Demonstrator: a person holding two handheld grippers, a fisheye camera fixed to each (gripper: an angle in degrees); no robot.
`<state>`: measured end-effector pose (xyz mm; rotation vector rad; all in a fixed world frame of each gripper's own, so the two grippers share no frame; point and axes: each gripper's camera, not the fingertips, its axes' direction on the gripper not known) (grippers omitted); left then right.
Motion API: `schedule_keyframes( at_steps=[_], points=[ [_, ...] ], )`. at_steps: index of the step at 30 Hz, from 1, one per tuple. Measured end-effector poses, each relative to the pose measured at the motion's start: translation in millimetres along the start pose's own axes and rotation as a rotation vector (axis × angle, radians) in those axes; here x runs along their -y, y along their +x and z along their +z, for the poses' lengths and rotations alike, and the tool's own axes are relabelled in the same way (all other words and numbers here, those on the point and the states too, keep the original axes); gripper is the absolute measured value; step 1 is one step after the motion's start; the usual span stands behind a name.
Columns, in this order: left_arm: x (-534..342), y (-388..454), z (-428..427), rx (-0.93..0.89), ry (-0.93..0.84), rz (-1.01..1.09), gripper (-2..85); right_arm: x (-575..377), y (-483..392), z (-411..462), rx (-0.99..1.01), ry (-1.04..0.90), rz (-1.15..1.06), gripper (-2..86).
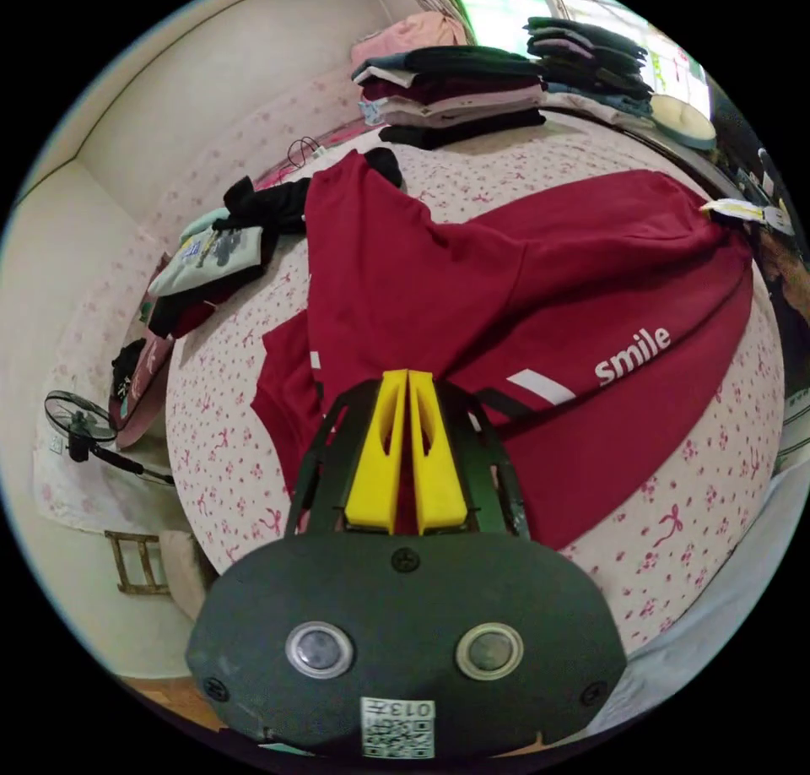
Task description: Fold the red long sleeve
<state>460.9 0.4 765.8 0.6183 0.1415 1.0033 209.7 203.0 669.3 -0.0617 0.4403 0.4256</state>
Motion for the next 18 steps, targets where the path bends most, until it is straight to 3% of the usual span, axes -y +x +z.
schedule_keyframes(
  at_steps=[1,4,9,12,13,16,18],
  points=[
    [1,1,1,0.006,-0.008,0.016,-0.3,-3,5,-1,0.033,0.075,0.011,-0.1],
    [6,-3,-3,0.016,-0.057,0.028,-0.3,13,17,-7,0.093,-0.002,0.021,-0.2],
    [-7,-27,-20,0.008,0.047,-0.134,-0.3,22,3,-49,0.102,0.158,-0.018,-0.2],
    [-8,-32,-3,-0.028,-0.041,-0.124,-0.4,19,-23,-49,0.118,0.172,-0.093,-0.1],
    [-10,-34,10,-0.049,-0.105,-0.118,-0.4,19,-28,-42,0.109,0.149,-0.091,-0.1],
    [-20,-44,8,-0.081,-0.033,-0.126,-0.3,23,-27,-11,0.120,-0.047,-0.077,-0.1],
    [-22,-49,6,-0.089,-0.042,-0.087,-0.3,27,-22,-9,0.166,-0.069,-0.085,-0.1]
  ],
)
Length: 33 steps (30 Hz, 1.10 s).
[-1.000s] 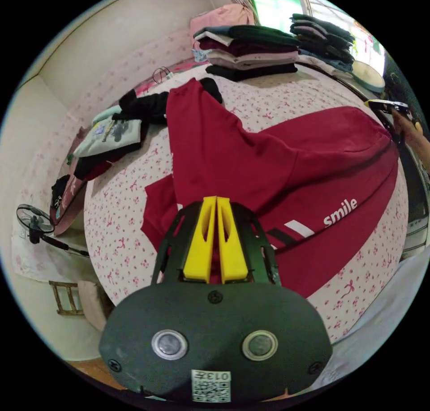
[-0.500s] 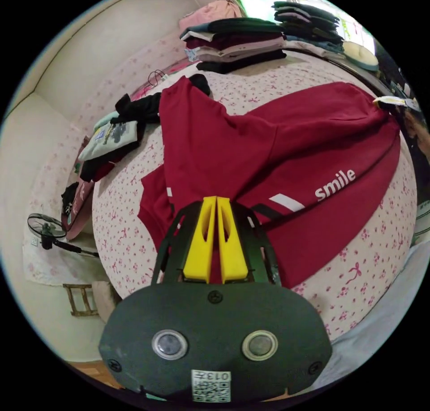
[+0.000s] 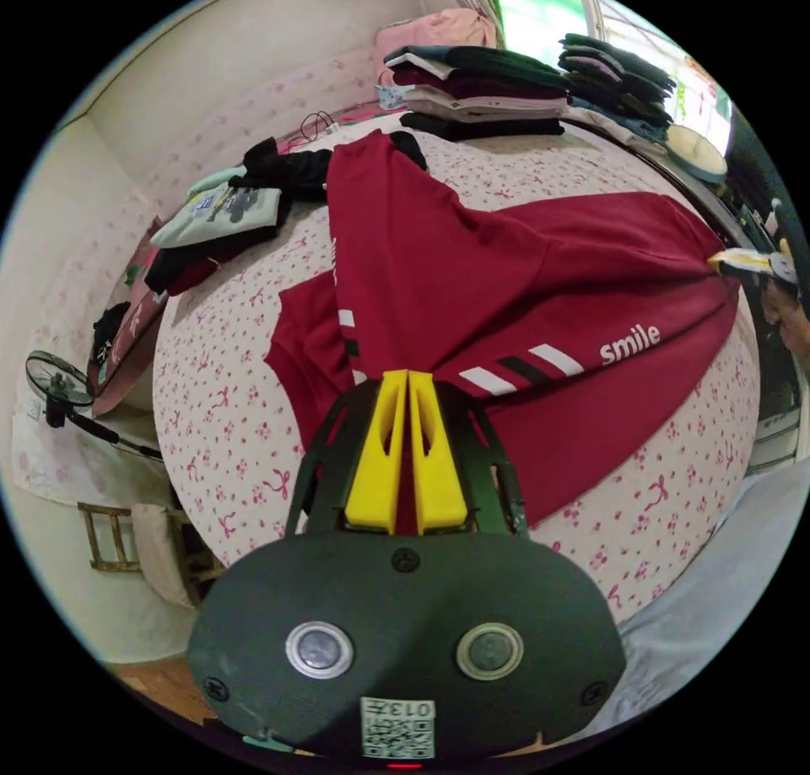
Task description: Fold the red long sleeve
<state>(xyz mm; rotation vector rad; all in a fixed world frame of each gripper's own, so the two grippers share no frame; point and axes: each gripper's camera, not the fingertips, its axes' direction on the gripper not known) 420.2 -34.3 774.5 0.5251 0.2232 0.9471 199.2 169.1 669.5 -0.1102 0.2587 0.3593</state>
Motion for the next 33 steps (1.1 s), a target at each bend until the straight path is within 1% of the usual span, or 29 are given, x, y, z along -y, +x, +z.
schedule_keyframes(
  at_steps=[3,6,8,9,12,14,17,18,20,21,23,25,28,30,33],
  points=[
    [-9,-16,-8,-0.026,-0.008,-0.006,-0.1,7,6,-15,-0.020,0.021,0.027,0.1],
    [-19,-40,-21,-0.069,0.041,-0.105,0.3,13,12,-35,-0.046,0.118,0.067,0.4],
    [-18,-50,-30,-0.047,0.084,-0.139,0.9,28,10,-46,-0.034,0.205,0.075,1.0],
    [-13,-54,-33,-0.031,0.108,-0.149,2.0,34,8,-47,-0.023,0.218,0.063,1.2],
    [7,-62,-29,-0.012,0.118,-0.142,5.4,81,-9,-40,0.074,0.246,-0.032,2.6],
    [18,-68,-18,-0.013,0.081,-0.148,6.3,127,-27,-26,0.160,0.251,-0.087,4.1],
    [25,-79,9,-0.072,-0.028,-0.154,6.4,189,-49,-6,0.241,0.275,-0.128,6.1],
    [21,-83,7,-0.088,0.024,-0.161,6.3,202,-54,-1,0.253,0.276,-0.138,6.5],
    [14,-92,8,-0.128,0.046,-0.204,6.3,254,-70,18,0.296,0.283,-0.168,7.7],
    [10,-98,7,-0.154,0.061,-0.240,6.3,267,-73,23,0.302,0.279,-0.173,8.0],
    [10,-99,5,-0.142,0.060,-0.217,6.3,318,-85,44,0.335,0.260,-0.176,9.1],
    [12,-98,1,-0.105,0.053,-0.185,6.3,355,-92,59,0.355,0.233,-0.172,9.7],
    [9,-102,-2,-0.103,0.059,-0.185,6.3,404,-100,81,0.387,0.183,-0.136,10.4],
    [8,-106,-4,-0.114,0.059,-0.192,6.3,424,-104,93,0.375,0.152,-0.112,10.0],
    [7,-111,-7,-0.116,0.060,-0.195,6.2,441,-108,110,0.394,0.084,-0.068,6.4]
  ],
)
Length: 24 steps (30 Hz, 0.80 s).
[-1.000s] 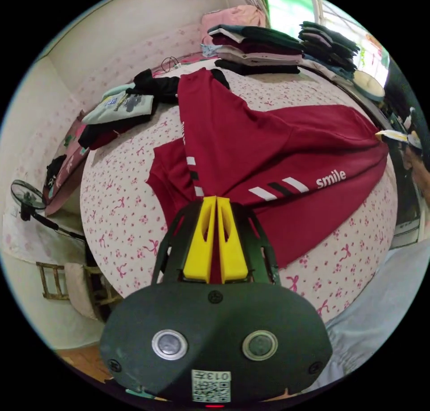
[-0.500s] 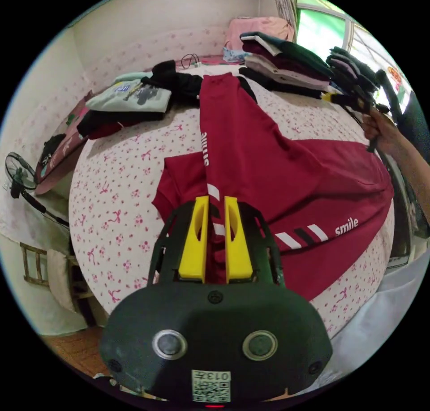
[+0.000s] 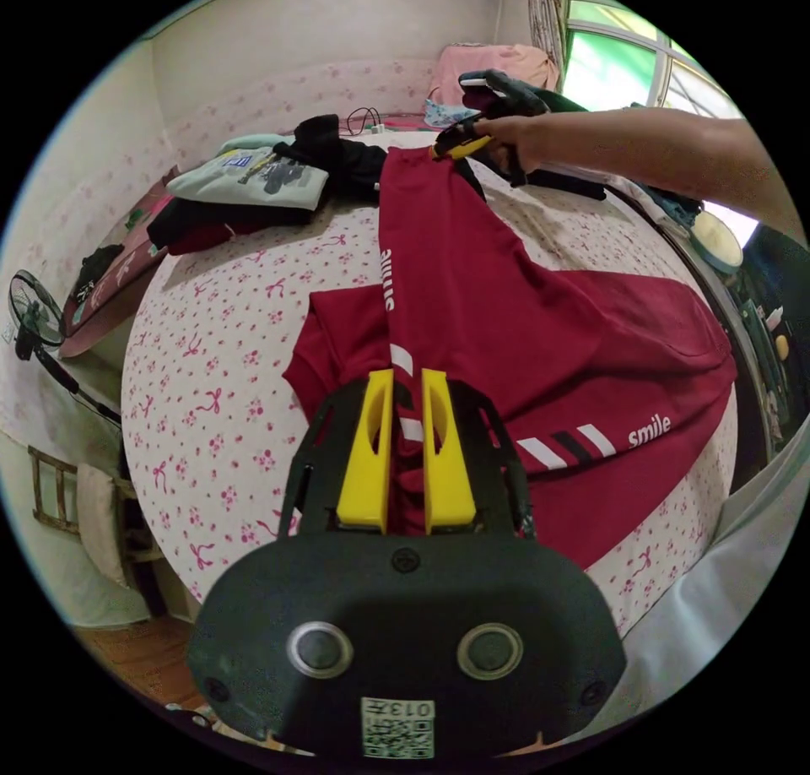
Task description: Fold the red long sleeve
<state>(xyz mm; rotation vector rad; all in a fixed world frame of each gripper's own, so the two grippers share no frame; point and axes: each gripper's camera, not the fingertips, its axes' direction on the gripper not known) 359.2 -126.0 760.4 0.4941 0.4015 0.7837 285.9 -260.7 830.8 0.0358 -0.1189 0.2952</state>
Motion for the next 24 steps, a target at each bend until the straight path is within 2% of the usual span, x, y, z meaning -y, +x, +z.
schedule_keyframes(
  at_steps=[3,9,14,17,19,24],
  points=[
    [0,-4,-3,-0.003,0.001,0.000,6.2,1,-4,-1,0.035,-0.062,0.008,4.5],
    [-2,-12,-10,-0.019,0.005,-0.005,6.0,-53,-58,-106,0.224,0.224,-0.275,3.4],
    [-3,-15,-16,-0.026,0.005,0.007,2.8,-159,-126,-222,0.335,0.420,-0.546,3.1],
    [-10,-19,-30,-0.055,-0.011,0.006,1.0,-227,-165,-272,0.310,0.483,-0.673,3.1],
    [-27,-26,-49,-0.080,0.017,-0.044,0.3,-270,-187,-294,0.314,0.513,-0.735,3.1],
    [-62,-46,-81,-0.011,0.059,-0.151,-0.2,-375,-239,-320,0.323,0.507,-0.875,3.3]
  ],
)
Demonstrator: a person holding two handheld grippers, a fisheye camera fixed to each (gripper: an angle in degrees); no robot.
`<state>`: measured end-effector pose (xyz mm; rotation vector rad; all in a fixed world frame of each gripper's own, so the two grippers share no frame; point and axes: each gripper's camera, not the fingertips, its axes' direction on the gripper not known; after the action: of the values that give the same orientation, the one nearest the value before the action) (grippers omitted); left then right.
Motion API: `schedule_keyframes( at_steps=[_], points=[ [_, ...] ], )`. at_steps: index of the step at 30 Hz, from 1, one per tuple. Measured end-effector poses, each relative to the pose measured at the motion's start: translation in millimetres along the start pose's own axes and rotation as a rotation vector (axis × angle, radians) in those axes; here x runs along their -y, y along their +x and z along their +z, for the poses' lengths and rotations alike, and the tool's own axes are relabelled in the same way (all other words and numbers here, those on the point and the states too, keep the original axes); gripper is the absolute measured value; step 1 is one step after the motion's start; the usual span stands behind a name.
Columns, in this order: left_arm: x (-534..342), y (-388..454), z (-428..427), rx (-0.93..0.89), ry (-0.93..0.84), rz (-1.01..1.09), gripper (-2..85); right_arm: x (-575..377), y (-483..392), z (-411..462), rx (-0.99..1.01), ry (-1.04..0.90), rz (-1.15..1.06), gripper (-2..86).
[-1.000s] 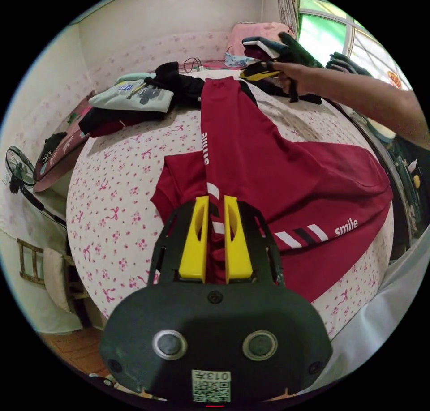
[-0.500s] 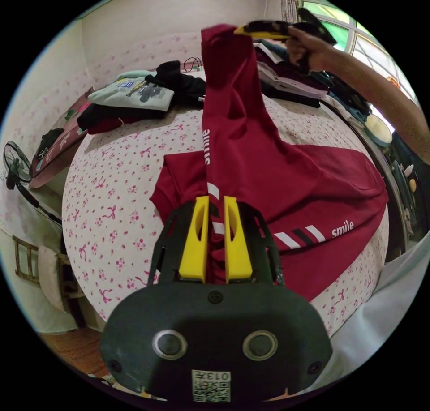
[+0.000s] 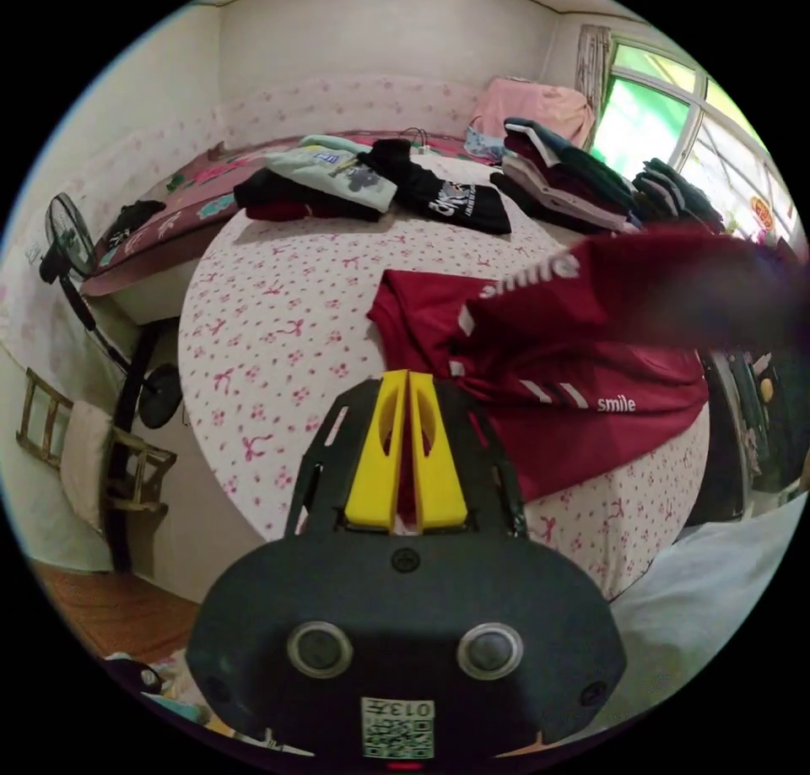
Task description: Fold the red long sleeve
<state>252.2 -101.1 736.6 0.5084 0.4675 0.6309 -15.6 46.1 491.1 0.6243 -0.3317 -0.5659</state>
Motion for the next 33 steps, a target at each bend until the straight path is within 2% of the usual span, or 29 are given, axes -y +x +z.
schedule_keyframes(
  at_steps=[5,9,11,13,15,17,20,23,25,27,30,32,33],
  points=[
    [2,-4,-18,0.015,0.041,0.014,-0.3,-23,-74,0,0.166,-0.058,0.014,3.3],
    [25,24,-17,-0.013,0.060,0.159,-0.3,-34,-91,6,0.265,-0.117,0.023,3.2],
    [32,43,-5,-0.081,0.010,0.251,-0.3,-37,-96,7,0.319,-0.132,0.026,3.2],
    [33,72,20,-0.142,-0.117,0.399,-0.3,-37,-96,1,0.364,-0.086,0.026,3.2],
    [27,91,42,-0.072,-0.243,0.521,-0.3,-37,-97,-6,0.397,-0.058,0.011,3.2],
    [21,96,45,-0.042,-0.206,0.540,-0.3,-42,-96,-12,0.360,-0.069,-0.001,3.3],
    [27,90,44,-0.092,-0.230,0.477,-0.3,-55,-88,-24,0.298,-0.056,0.043,3.2],
    [28,97,29,-0.042,-0.148,0.507,-0.3,-68,-69,-43,0.263,0.007,0.126,3.0],
    [27,98,40,-0.036,-0.233,0.526,-0.3,-76,-56,-58,0.181,0.052,0.160,2.9],
    [27,89,43,-0.086,-0.235,0.469,-0.3,-88,-37,-76,0.073,0.101,0.228,2.7],
    [31,70,42,-0.139,-0.193,0.302,-0.4,-126,8,-110,-0.074,0.214,0.485,2.5],
    [33,65,41,-0.125,-0.168,0.244,-0.4,-173,42,-133,-0.209,0.292,0.728,2.5],
    [34,64,42,-0.098,-0.165,0.221,-0.4,-186,49,-137,-0.245,0.306,0.778,2.4]
  ],
)
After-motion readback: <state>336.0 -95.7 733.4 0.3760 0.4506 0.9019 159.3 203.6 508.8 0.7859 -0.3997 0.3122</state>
